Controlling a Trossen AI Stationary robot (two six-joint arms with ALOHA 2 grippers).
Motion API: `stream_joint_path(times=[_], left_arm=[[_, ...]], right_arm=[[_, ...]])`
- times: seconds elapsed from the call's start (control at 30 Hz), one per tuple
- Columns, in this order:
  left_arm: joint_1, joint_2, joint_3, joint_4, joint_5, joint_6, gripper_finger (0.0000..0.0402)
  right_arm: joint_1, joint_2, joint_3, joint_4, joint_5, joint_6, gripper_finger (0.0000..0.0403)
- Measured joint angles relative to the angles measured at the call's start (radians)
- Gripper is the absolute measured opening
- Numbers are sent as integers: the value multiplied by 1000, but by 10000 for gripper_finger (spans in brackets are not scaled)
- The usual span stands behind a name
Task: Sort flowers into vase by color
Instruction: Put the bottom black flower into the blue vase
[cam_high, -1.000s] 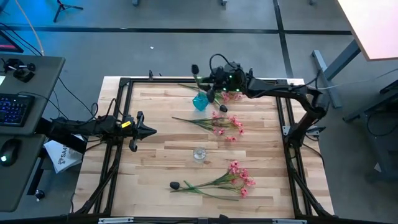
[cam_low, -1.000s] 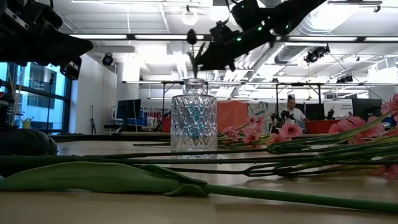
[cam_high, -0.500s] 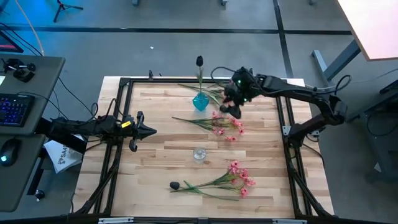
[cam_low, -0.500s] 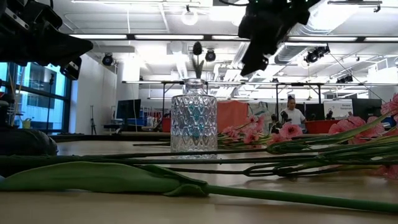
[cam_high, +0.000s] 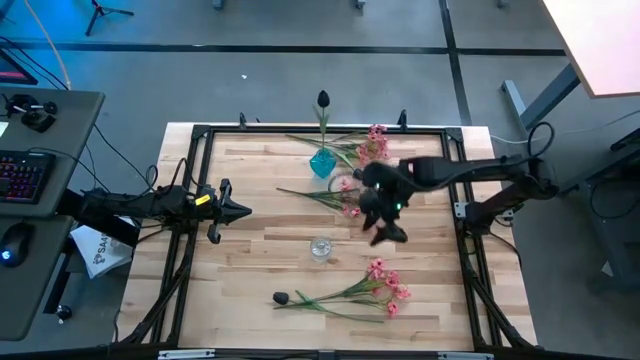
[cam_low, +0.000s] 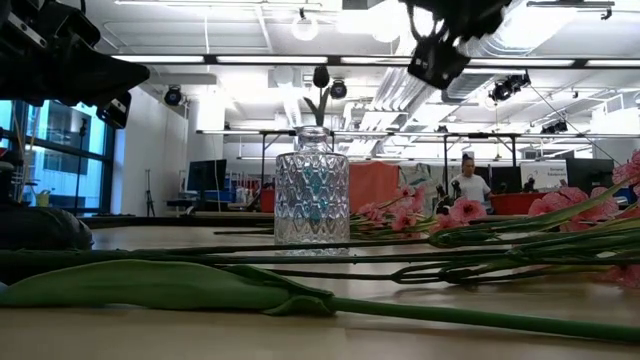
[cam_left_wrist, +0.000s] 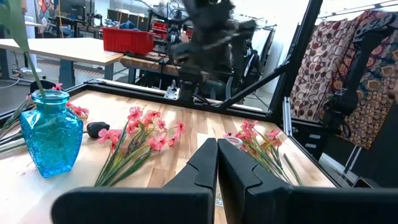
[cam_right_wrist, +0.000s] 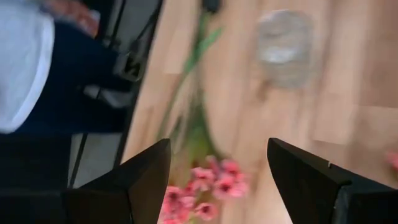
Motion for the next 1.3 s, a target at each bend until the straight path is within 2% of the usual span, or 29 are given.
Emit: stream_joint_path(times=[0.07,0.27,0.37,0.47,0.6,0.73,0.87,1.17,1.3], left_arm=[[0,0,0,0,0,0,1],[0,0,0,0,0,0,1],[0,0,0,0,0,0,1],[0,0,0,0,0,0,1],[0,0,0,0,0,0,1],[0,0,0,0,0,0,1],[0,0,0,0,0,0,1],[0,0,0,0,0,0,1],[0,0,0,0,0,0,1]], right_arm=[[58,0,0,22,14,12,263],[223,0,0,165,184,163,263],[298,0,0,255,285,308,263],[369,14,0,350,434,488,263],[449,79,0,459,600,733,263],[499,195,49,482,617,848,263],[530,332,175,408,595,822,263],[542,620,461,223,598,573,263],[548,726,553,151,599,514,263]])
